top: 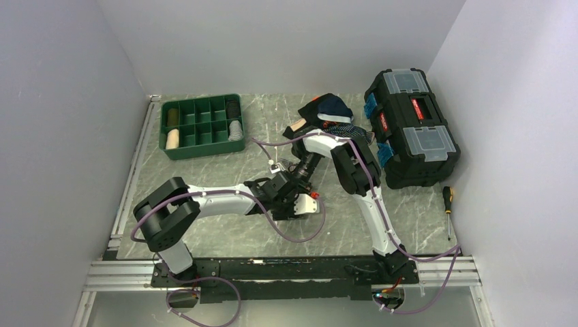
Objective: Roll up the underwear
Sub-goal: Roll the underwear to the center of the board.
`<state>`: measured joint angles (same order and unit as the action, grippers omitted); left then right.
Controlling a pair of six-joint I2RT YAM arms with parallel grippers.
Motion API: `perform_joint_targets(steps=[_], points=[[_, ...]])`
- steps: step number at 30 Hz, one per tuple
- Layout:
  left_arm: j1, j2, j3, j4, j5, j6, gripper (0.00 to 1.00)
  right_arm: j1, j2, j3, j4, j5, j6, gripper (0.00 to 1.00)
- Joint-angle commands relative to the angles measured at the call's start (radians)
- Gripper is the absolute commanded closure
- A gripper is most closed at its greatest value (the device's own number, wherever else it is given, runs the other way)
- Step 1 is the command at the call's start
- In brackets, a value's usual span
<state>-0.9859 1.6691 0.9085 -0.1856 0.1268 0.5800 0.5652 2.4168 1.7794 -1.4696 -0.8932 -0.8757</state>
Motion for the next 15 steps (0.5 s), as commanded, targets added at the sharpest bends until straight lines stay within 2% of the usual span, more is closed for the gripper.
perform_joint_targets(steps=[1,7,11,15], points=[[0.0,0.022,-0.023,0.016,0.047,-0.029,0.54,0.011,0.042,0.007,0.063,0.055,-0.062,0.98],[0.027,0.052,-0.027,0.003,0.132,-0.052,0.81,0.01,0.018,0.001,0.071,0.054,-0.048,0.91],[0.042,0.056,-0.032,-0.002,0.184,-0.055,0.99,0.009,-0.013,-0.013,0.086,0.048,-0.033,0.83],[0.062,0.055,-0.044,0.006,0.248,-0.06,1.0,0.006,-0.066,-0.031,0.096,0.047,-0.018,0.71]])
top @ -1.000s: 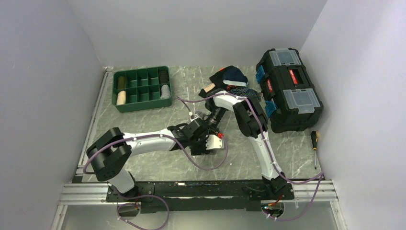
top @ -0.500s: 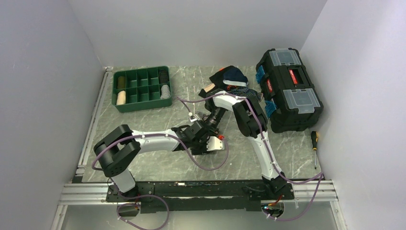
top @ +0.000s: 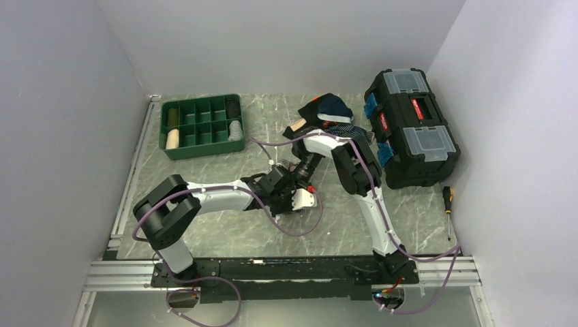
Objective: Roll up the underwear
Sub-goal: Roll the underwear to the center of the board.
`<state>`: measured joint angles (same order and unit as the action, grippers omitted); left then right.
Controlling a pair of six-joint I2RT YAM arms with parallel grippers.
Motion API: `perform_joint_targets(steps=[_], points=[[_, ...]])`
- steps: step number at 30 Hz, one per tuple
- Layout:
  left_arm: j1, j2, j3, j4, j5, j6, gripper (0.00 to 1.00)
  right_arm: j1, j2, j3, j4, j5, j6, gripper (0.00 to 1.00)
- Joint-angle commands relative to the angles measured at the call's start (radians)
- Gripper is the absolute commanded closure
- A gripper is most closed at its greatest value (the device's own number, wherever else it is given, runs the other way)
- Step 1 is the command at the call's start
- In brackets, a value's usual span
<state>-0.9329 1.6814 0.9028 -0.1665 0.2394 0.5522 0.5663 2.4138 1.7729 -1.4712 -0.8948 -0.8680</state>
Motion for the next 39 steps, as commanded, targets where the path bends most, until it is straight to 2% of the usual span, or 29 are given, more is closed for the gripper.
perform_joint_targets(steps=[1,6,13,20,26,30,39], points=[[0.013,0.042,-0.043,-0.011,0.152,-0.031,1.0,0.002,-0.082,-0.034,0.109,0.052,-0.014,0.69],[0.022,0.036,-0.062,0.005,0.19,-0.028,1.0,-0.006,-0.19,-0.099,0.179,0.087,0.028,0.54],[0.045,0.049,-0.053,0.001,0.215,-0.037,1.0,-0.036,-0.284,-0.128,0.174,0.105,0.035,0.41],[0.071,0.053,-0.041,-0.01,0.251,-0.046,1.0,-0.114,-0.369,-0.164,0.186,0.15,0.049,0.4],[0.174,0.112,0.043,-0.109,0.417,-0.085,1.0,-0.195,-0.469,-0.25,0.249,0.152,0.09,0.41],[0.258,0.203,0.156,-0.225,0.551,-0.09,1.0,-0.231,-0.553,-0.339,0.343,0.159,0.147,0.42],[0.373,0.488,0.46,-0.606,0.848,-0.038,1.0,-0.241,-0.776,-0.537,0.578,0.163,0.231,0.41]])
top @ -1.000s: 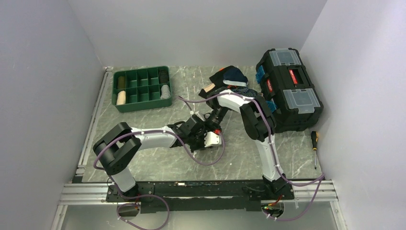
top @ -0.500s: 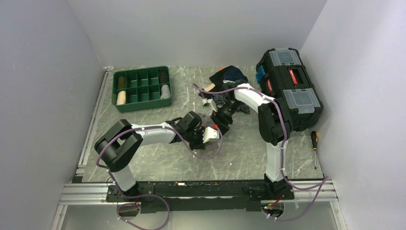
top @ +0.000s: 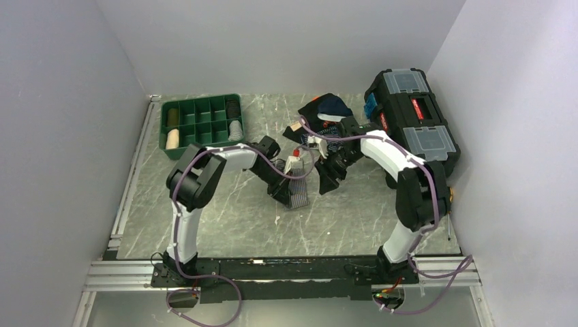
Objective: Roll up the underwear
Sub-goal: Roll the underwear to the center of the board.
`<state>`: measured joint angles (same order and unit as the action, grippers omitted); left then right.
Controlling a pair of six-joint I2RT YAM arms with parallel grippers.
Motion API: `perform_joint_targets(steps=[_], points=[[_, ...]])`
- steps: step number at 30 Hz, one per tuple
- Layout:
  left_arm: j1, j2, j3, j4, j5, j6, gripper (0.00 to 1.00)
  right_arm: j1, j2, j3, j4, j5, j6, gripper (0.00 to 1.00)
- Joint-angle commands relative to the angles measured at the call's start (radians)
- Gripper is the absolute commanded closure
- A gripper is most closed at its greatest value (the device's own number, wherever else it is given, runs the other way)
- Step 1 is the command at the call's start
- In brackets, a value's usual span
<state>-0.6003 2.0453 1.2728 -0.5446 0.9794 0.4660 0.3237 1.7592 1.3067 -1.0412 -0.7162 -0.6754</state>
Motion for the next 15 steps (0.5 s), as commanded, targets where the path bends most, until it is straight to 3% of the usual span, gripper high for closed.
perform_joint_targets(steps=[1,8,15], points=[[0.047,0.166,0.134,-0.283,0.135,0.061,1.0,0.007,-0.146,-0.096,0.179,-0.016,0.041,0.41],[0.084,0.401,0.356,-0.56,0.273,0.096,1.0,0.167,-0.268,-0.231,0.37,0.167,0.066,0.37],[0.09,0.478,0.443,-0.648,0.299,0.07,1.0,0.361,-0.292,-0.316,0.549,0.416,0.036,0.33]])
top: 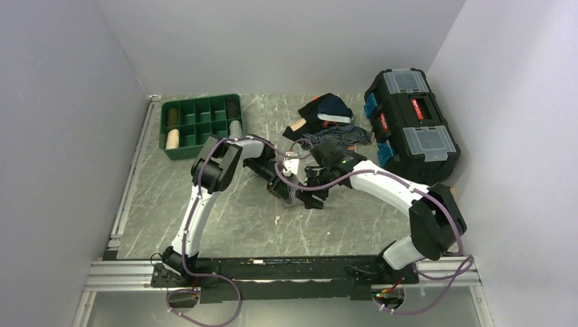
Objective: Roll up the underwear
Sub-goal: Roll the underwear to the center of the board.
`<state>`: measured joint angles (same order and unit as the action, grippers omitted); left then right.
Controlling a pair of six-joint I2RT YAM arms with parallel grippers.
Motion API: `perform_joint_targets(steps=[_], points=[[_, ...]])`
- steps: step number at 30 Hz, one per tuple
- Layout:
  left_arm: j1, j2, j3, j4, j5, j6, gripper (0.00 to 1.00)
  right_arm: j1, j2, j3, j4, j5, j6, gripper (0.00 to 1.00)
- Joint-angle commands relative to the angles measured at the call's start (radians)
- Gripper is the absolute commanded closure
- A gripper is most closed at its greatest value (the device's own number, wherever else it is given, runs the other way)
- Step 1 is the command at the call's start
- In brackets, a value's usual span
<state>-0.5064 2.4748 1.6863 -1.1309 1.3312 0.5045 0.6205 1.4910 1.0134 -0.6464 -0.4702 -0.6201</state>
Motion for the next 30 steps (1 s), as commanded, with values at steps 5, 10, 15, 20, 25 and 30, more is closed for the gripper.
perform_joint_targets(steps=[5,10,15,20,25,30], points=[[-0.003,0.067,0.04,-0.073,-0.06,0.011,1.0,0.135,0.023,-0.033,0.224,0.268,-0.078,0.31],[-0.003,0.077,0.049,-0.081,-0.056,0.006,1.0,0.169,0.082,-0.04,0.263,0.3,-0.112,0.32],[-0.002,0.084,0.054,-0.091,-0.048,0.014,1.0,0.183,0.141,-0.054,0.306,0.303,-0.115,0.36],[-0.002,0.093,0.054,-0.099,-0.043,0.021,1.0,0.187,0.208,-0.056,0.323,0.285,-0.117,0.41],[-0.002,0.075,0.046,-0.087,-0.066,0.017,0.96,0.187,0.249,-0.029,0.252,0.219,-0.126,0.61],[0.0,0.018,0.012,-0.028,-0.127,-0.023,0.78,0.184,0.283,0.012,0.117,0.123,-0.133,0.89]])
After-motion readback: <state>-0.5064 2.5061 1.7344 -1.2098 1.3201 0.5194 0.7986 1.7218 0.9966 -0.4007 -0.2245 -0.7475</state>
